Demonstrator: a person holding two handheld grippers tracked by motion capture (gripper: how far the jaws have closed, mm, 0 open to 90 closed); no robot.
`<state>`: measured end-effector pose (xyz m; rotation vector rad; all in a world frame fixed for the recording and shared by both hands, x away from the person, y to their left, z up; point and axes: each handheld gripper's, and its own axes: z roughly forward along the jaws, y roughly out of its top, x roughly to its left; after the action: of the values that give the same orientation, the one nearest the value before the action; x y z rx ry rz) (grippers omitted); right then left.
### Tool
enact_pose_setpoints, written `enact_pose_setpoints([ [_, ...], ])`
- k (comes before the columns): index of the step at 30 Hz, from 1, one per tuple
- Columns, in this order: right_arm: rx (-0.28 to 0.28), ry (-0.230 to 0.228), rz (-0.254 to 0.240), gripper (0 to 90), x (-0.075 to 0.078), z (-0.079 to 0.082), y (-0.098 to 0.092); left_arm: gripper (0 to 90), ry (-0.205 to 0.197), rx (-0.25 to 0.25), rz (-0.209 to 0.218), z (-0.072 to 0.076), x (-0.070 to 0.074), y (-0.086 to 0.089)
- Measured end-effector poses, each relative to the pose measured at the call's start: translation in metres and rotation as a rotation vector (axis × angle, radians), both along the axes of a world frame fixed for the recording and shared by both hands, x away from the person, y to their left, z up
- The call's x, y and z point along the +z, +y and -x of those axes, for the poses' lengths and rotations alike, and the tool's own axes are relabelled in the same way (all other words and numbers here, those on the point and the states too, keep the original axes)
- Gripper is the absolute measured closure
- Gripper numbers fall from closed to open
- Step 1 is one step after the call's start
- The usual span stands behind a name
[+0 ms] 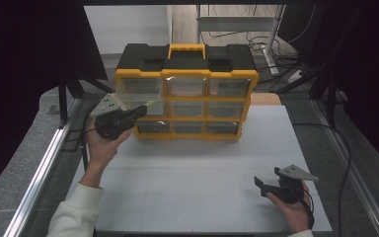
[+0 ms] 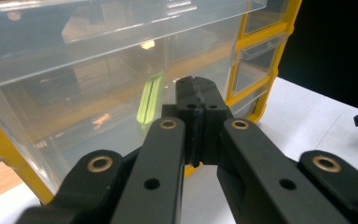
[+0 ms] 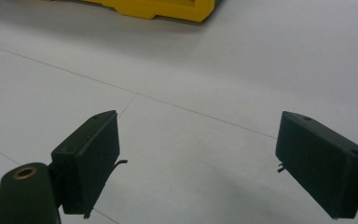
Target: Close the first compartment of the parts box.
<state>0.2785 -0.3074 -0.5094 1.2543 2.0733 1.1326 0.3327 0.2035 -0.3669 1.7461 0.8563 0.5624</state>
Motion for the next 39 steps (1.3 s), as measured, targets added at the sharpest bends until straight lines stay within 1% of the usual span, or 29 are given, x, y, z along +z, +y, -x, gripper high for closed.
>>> enact_pose_setpoints([
  [23, 0.001, -0.002, -0.001, 13.8, 0.000, 0.000, 0.000, 89.2, 0.016, 0.017, -0.014, -0.013, 0.003, 0.000],
  [31, 0.001, -0.002, -0.002, 13.8, 0.000, 0.000, 0.000, 89.2, 0.019, 0.023, -0.029, -0.018, 0.003, -0.001],
  [39, 0.001, -0.001, -0.001, 13.8, 0.000, 0.000, 0.000, 89.2, 0.021, 0.031, -0.033, -0.022, 0.004, -0.002],
])
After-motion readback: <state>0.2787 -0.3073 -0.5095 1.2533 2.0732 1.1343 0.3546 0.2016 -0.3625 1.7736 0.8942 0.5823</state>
